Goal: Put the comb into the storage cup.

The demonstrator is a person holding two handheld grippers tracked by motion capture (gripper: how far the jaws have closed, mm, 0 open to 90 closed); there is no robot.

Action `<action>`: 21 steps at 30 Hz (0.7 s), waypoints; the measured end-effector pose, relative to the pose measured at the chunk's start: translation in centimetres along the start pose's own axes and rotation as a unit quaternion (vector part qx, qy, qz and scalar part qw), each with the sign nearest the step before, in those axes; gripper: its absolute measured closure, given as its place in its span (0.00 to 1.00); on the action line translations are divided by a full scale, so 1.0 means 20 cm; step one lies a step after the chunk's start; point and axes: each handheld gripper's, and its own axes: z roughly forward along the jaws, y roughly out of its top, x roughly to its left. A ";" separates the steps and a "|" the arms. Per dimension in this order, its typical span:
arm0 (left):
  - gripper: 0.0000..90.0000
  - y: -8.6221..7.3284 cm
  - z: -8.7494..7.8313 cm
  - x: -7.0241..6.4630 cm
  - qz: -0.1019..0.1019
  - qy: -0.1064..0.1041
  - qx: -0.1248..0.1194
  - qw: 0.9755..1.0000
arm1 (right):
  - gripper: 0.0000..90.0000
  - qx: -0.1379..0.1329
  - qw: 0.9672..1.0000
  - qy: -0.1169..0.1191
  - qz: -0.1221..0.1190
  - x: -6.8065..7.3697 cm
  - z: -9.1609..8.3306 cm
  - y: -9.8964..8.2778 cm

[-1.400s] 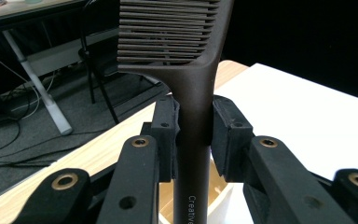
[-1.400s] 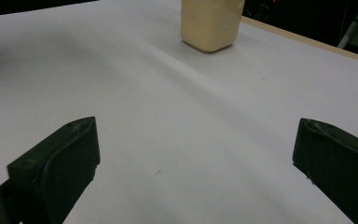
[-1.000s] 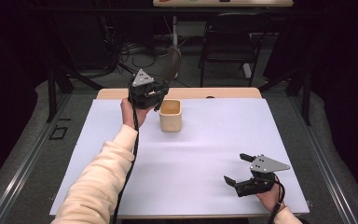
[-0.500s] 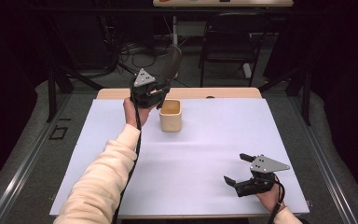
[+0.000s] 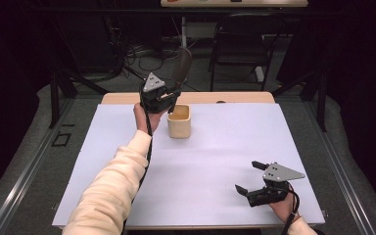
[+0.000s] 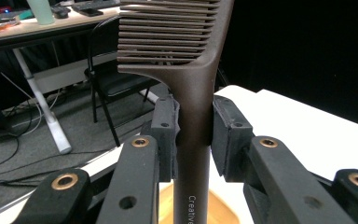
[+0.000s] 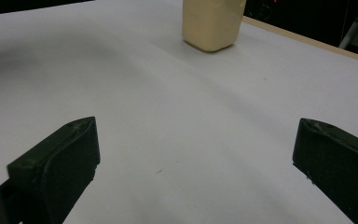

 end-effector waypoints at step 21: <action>0.81 -0.02 0.08 0.02 -0.004 0.001 -0.010 1.000 | 0.00 0.001 1.000 0.000 0.000 0.00 0.00 0.00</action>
